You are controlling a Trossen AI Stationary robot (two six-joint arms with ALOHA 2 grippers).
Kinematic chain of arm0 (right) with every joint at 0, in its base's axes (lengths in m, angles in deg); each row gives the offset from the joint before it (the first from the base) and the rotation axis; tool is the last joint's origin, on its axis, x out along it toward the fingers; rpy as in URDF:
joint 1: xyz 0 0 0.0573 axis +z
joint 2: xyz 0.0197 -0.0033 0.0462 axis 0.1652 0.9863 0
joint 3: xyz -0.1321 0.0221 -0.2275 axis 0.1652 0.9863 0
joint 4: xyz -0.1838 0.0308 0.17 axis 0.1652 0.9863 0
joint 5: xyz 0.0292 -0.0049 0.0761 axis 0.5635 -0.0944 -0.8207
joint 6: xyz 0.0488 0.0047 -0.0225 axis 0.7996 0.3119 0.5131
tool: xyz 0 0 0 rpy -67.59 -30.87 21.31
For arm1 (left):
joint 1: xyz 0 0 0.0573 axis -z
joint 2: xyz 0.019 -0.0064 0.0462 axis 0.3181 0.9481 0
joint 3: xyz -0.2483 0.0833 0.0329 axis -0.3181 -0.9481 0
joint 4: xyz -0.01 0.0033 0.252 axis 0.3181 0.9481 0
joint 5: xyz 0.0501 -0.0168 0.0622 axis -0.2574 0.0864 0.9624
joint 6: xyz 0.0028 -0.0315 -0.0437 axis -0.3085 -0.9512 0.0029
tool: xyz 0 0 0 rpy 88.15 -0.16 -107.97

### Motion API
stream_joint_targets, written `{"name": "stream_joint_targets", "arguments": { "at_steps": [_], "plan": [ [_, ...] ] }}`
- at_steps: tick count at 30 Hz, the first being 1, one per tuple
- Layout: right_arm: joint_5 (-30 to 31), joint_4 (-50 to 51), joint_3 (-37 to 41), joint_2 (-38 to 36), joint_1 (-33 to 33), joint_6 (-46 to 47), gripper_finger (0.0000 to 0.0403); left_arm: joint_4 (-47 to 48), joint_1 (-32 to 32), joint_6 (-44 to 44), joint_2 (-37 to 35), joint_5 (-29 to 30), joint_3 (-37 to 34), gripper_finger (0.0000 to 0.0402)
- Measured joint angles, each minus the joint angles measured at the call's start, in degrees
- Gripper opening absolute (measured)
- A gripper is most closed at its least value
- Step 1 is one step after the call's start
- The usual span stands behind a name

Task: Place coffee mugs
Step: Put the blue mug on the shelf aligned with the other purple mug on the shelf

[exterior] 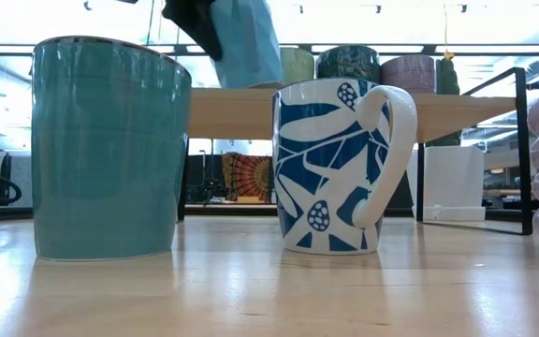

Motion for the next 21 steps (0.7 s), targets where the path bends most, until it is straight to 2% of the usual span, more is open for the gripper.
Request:
{"name": "stream_joint_targets", "arguments": {
  "at_steps": [12, 21],
  "plan": [
    [0.13, 0.04, 0.00, 0.00, 0.00, 0.02, 0.0130, -0.55, 0.04, -2.20, 0.01, 1.53, 0.00, 0.0075],
    [0.14, 0.04, 0.00, 0.00, 0.00, 0.02, 0.0130, -1.47, 0.21, -4.67, 0.00, 3.11, 0.00, 0.0149]
  ]
}}
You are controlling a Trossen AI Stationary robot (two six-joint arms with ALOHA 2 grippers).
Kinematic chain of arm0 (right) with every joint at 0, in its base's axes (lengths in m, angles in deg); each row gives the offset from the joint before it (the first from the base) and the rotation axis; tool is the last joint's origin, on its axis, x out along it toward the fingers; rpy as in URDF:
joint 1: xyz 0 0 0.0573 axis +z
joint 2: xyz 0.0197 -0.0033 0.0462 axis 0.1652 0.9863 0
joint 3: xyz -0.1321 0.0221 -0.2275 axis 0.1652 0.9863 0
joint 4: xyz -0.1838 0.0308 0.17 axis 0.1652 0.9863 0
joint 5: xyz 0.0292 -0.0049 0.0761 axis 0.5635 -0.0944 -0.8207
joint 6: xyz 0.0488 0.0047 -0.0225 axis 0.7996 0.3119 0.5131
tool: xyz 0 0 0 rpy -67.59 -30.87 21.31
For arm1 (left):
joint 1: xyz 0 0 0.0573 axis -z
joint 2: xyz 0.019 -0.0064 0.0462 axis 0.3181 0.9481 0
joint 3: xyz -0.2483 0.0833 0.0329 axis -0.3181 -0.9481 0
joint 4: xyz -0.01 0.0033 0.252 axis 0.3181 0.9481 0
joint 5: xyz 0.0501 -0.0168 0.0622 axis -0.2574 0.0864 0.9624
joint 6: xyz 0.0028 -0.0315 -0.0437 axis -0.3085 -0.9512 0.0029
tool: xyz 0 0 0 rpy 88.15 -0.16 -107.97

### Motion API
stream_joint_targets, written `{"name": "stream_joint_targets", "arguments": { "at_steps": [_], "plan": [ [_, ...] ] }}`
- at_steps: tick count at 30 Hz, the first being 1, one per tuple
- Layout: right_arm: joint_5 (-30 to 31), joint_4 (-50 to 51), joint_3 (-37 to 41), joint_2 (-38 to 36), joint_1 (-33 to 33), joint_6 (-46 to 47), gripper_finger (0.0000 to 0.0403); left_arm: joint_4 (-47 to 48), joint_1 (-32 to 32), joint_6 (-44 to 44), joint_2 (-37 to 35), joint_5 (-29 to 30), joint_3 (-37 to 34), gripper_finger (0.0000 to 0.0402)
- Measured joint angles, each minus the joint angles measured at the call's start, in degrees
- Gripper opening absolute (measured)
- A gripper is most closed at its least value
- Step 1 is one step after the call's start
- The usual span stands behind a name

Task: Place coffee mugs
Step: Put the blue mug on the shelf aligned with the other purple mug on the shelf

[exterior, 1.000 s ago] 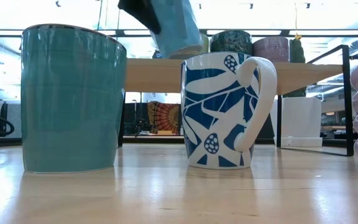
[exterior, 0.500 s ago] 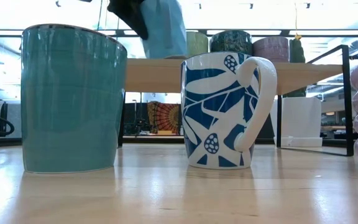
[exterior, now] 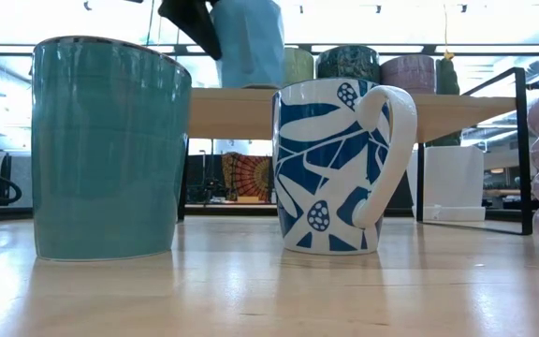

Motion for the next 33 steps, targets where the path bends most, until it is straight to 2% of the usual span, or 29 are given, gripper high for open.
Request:
{"name": "stream_joint_targets", "arguments": {
  "at_steps": [8, 17, 22, 33],
  "plan": [
    [0.08, -0.02, 0.00, 0.00, 0.00, 0.00, 0.0130, -2.16, 1.60, -0.96, -0.01, 6.27, 0.00, 0.0191],
    [0.23, 0.02, 0.00, 0.00, 0.00, -0.02, 0.0130, -2.60, 2.01, -1.41, -1.07, 8.83, 0.47, 0.0192],
    [0.24, -0.02, 0.00, 0.00, 0.00, -0.02, 0.0130, -2.56, 2.87, -2.92, -2.12, 9.04, 2.95, 0.0192],
    [0.26, -0.55, 0.02, 0.00, 0.00, -0.44, 0.0130, -1.09, 3.35, -4.35, -2.63, 9.39, 2.93, 0.0192]
  ]
}}
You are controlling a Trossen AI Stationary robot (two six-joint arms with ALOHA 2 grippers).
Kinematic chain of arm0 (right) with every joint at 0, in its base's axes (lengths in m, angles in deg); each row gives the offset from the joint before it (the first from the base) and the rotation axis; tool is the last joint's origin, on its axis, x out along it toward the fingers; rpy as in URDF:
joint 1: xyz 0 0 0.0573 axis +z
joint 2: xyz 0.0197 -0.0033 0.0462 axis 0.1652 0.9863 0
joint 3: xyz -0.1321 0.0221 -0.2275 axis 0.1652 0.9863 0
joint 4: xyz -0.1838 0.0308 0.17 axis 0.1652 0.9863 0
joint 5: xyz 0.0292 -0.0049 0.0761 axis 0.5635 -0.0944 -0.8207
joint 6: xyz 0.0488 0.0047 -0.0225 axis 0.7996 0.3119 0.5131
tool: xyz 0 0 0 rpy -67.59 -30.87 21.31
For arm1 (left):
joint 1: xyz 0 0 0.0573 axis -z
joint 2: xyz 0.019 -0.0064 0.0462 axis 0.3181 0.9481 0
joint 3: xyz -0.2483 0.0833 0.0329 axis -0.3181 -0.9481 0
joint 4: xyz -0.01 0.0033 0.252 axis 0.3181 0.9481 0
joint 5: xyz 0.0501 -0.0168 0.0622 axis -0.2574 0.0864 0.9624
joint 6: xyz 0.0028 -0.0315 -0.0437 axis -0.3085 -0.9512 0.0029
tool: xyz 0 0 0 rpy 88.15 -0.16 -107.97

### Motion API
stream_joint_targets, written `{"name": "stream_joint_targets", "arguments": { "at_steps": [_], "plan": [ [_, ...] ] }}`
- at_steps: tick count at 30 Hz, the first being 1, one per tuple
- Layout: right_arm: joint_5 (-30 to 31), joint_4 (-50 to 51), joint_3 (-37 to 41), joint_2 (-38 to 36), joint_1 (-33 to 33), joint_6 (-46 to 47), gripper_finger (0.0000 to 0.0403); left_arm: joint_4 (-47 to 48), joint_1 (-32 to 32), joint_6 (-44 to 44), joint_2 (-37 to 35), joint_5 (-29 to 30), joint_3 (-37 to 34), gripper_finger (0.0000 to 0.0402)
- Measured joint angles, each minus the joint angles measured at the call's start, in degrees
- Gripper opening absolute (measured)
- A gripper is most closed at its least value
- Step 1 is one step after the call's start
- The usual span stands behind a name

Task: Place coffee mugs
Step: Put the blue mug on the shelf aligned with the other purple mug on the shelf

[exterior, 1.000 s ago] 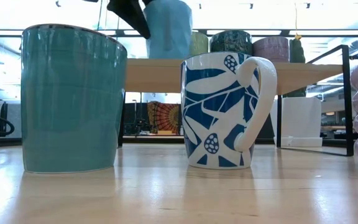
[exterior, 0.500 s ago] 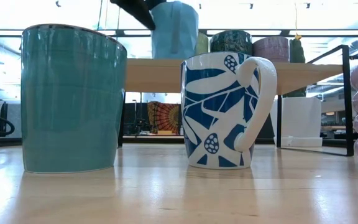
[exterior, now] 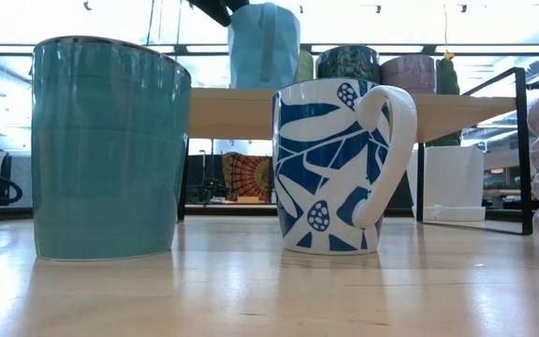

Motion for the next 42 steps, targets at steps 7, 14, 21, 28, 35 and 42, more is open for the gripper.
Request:
{"name": "stream_joint_targets", "arguments": {
  "at_steps": [7, 14, 21, 28, 35, 42],
  "plan": [
    [0.00, -0.04, 0.00, 0.00, 0.00, -0.53, 0.0130, 0.16, 0.35, -0.08, -2.35, 0.94, 0.00, 0.0192],
    [-0.26, -0.83, 0.00, 0.00, 0.00, -1.03, 0.0130, 0.46, -0.73, -10.55, -6.15, -0.91, -0.11, 0.0191],
    [-0.39, -0.98, 0.00, 0.00, 0.00, -1.42, 0.0130, -4.99, 0.43, -17.98, -15.68, -2.24, -10.60, 0.0164],
    [-0.40, -2.42, 0.00, 0.20, -0.01, -2.33, 0.0130, -18.67, 1.00, -22.64, -29.12, -4.39, -27.81, 0.0149],
    [-0.25, -6.02, -0.02, 4.07, -1.16, -5.34, 0.0130, -32.27, 1.01, -26.31, -40.60, -6.19, -43.04, 0.0148],
    [-0.44, -3.98, -6.17, 9.69, -3.57, -6.54, 0.0130, -44.31, 1.01, -26.72, -48.34, -6.70, -56.50, 0.0148]
  ]
}}
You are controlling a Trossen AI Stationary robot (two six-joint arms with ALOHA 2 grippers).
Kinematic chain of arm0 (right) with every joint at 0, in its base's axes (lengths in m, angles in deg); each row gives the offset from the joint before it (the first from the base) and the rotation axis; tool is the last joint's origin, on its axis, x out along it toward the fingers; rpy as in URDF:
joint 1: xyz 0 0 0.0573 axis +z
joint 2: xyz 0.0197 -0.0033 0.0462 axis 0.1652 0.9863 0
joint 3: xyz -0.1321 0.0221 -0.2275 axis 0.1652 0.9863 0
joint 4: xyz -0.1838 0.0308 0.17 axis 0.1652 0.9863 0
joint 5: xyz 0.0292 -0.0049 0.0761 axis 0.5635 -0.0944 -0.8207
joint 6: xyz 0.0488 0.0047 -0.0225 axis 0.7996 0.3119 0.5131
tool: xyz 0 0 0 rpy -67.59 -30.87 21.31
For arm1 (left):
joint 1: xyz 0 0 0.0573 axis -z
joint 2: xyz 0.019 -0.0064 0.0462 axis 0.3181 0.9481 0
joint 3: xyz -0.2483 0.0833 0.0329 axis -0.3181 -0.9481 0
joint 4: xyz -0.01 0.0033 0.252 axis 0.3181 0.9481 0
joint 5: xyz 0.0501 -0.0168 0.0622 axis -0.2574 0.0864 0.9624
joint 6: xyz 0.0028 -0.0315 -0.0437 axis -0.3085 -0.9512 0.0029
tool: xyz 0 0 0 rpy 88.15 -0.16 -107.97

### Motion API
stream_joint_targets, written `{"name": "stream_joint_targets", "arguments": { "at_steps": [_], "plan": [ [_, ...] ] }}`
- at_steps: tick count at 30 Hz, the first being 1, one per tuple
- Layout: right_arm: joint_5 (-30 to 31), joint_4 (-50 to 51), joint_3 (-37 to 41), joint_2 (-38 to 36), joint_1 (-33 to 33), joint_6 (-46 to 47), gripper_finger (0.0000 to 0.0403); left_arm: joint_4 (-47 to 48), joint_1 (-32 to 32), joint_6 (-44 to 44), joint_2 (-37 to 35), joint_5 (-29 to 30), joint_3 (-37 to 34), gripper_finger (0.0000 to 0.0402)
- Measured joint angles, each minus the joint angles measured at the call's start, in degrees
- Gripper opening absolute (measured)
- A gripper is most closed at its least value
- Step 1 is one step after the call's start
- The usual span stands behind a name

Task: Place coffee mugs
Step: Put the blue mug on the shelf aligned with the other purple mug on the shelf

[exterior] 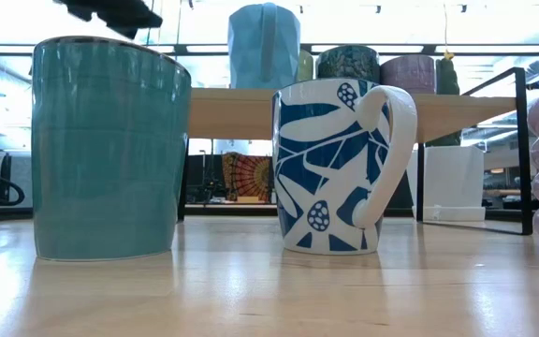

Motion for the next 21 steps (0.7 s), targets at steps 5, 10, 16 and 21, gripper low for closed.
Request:
{"name": "stream_joint_targets", "arguments": {
  "at_steps": [5, 10, 16, 21],
  "plan": [
    [-0.22, 0.24, -5.01, 4.45, -1.39, -1.25, 0.0130, -10.41, 0.04, 3.25, -4.17, -0.01, -8.85, 0.0148],
    [-0.93, 0.29, -9.94, 9.89, -3.56, -0.72, 0.0130, -24.11, 0.04, 7.21, -6.61, -0.01, -18.11, 0.0148],
    [-1.00, 2.27, -16.09, 16.56, -5.46, 3.36, 0.0130, -38.43, 0.04, 9.30, -7.05, 0.08, -27.93, 0.0148],
    [1.27, 4.06, -20.72, 20.75, -5.71, 7.53, 0.0130, -42.65, 0.04, 10.43, -7.09, 1.53, -31.13, 0.0148]
  ]
}}
